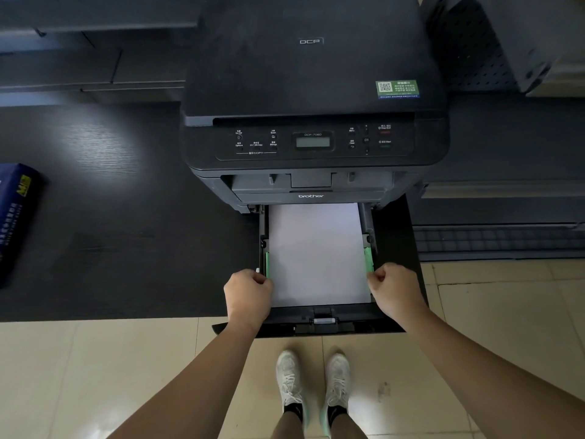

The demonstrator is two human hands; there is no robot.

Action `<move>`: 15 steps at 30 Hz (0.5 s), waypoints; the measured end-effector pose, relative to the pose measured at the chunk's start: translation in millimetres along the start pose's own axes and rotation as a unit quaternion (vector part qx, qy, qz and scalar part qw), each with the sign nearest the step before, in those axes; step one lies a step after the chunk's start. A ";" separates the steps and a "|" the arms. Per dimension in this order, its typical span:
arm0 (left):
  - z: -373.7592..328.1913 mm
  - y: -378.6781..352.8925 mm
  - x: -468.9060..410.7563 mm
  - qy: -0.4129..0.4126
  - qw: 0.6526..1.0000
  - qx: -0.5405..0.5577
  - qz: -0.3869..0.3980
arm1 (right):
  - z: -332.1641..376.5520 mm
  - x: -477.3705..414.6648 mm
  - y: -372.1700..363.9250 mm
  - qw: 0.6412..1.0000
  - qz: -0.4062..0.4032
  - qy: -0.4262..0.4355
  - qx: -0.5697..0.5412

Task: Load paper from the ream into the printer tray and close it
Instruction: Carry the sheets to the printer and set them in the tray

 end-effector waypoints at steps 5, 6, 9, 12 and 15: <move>-0.8 0.0 0.8 -0.005 1.000 -0.004 0.002 | -0.9 -0.8 -0.3 1.000 0.003 0.000 0.007; -0.6 -0.1 1.0 -0.004 1.000 -0.004 0.002 | -0.7 -0.9 0.0 1.000 0.002 -0.001 0.007; 0.3 0.1 1.3 -0.007 1.000 -0.005 -0.004 | -0.5 -1.0 1.2 1.000 0.001 0.003 0.011; -0.5 0.1 1.2 -0.018 1.000 -0.016 -0.009 | 0.2 -0.3 2.2 1.000 -0.001 0.006 0.012; -1.4 0.9 0.6 -0.027 0.999 -0.027 -0.013 | 0.7 0.0 2.3 1.000 -0.008 0.012 0.016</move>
Point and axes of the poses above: each hand's wrist, its own x-axis away from the middle knuckle, its own y-axis out of the back of the hand, z = x × y, the point moved 6 cm from there along -x, towards the middle knuckle, and after that the axes turned 10 degrees about -z, right-handed, at the moved point
